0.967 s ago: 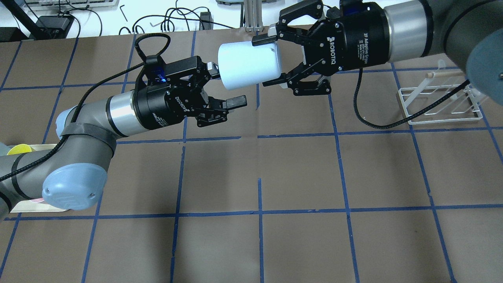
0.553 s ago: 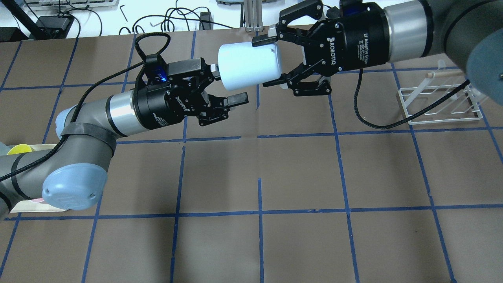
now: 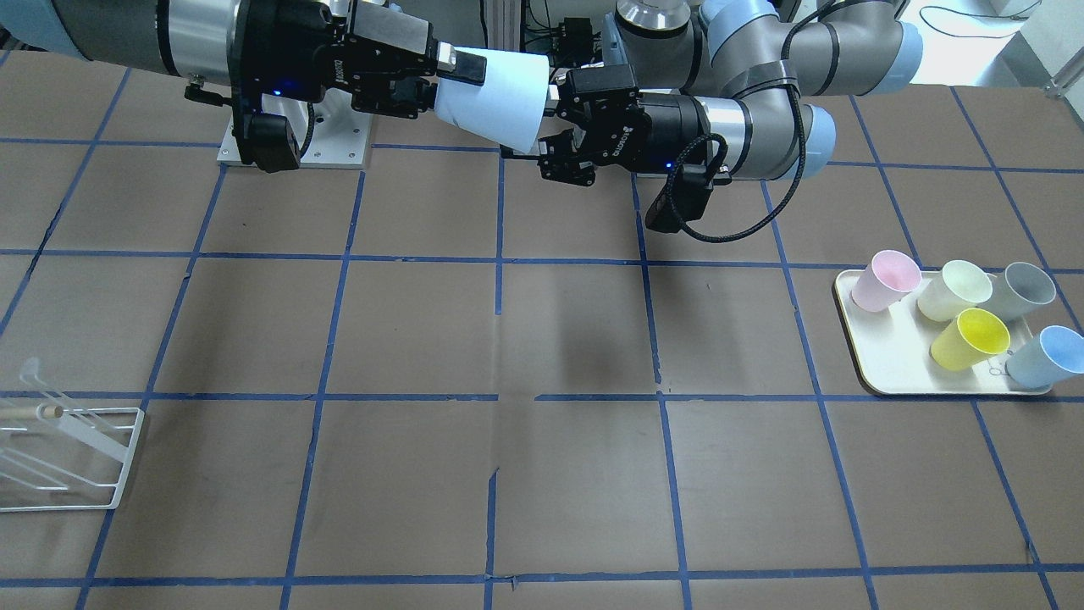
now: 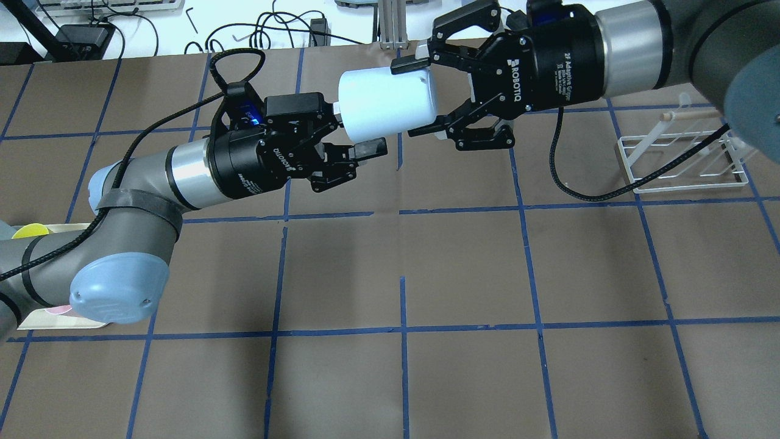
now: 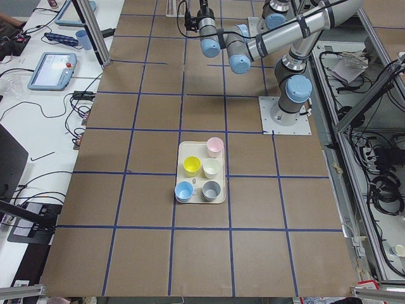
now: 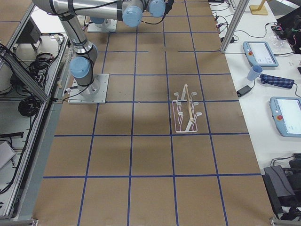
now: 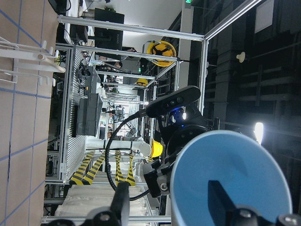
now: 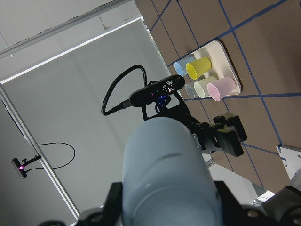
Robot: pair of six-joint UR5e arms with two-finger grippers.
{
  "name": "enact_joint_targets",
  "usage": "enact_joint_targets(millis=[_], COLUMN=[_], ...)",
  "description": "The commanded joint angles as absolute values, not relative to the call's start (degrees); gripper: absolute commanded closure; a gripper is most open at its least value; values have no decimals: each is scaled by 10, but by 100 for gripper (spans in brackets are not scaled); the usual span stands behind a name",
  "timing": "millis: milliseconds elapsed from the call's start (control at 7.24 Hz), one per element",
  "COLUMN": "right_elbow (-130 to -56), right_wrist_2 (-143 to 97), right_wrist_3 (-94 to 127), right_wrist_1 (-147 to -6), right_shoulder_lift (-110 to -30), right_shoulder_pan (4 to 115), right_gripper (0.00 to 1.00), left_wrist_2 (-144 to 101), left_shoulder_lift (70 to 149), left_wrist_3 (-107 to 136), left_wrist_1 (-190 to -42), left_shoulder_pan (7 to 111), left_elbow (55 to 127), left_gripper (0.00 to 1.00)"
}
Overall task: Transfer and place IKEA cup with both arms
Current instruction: 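Carry the cup toward the left gripper while the left gripper approaches it, then close the left gripper on the cup's base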
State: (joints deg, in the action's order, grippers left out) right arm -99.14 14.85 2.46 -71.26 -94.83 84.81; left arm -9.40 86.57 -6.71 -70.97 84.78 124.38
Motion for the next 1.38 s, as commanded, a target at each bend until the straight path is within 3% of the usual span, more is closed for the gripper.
enact_joint_targets(millis=[0, 553, 829, 967, 1105, 1243], right_elbow=[-991, -991, -991, -991, -991, -991], right_wrist_2=[150, 150, 153, 153, 154, 153], right_wrist_3=[25, 24, 24, 24, 24, 22], right_wrist_1=[-711, -711, -712, -712, -713, -713], right_shoulder_lift=[-949, -949, -949, -949, -949, -950], right_shoulder_pan=[848, 848, 848, 848, 848, 848], right_gripper=[37, 35, 27, 17, 0, 0], left_wrist_2=[-96, -96, -95, -95, -94, -93], left_shoulder_lift=[867, 868, 861, 860, 859, 858], left_wrist_3=[-67, -67, -68, -68, -69, -69], left_wrist_1=[-700, -681, -680, -680, -679, -679], left_shoulder_pan=[848, 848, 848, 848, 848, 848], left_elbow=[1243, 1243, 1243, 1242, 1242, 1242], left_gripper=[38, 63, 87, 100, 100, 100])
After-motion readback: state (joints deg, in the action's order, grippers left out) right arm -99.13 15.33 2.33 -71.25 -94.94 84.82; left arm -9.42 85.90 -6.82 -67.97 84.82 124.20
